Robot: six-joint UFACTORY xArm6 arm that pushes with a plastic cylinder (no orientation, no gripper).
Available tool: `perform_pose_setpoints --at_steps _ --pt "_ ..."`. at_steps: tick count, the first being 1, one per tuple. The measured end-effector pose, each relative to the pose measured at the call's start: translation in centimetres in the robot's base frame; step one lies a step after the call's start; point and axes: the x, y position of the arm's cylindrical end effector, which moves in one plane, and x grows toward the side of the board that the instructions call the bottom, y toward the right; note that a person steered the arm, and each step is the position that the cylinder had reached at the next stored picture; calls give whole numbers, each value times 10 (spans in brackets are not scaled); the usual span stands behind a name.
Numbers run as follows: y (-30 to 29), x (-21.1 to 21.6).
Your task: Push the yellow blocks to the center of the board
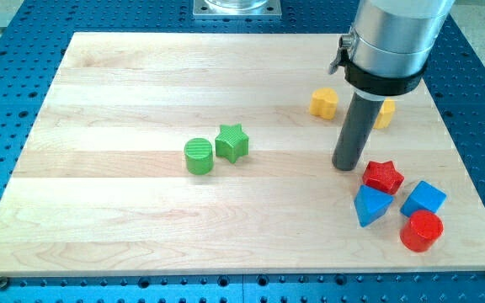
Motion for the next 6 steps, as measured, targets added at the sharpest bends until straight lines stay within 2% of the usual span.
perform_pose_setpoints --at_steps 3,4,5,6 --pt "0 -7" --pt "17 -9" --pt "69 -9" --pt "94 -25"
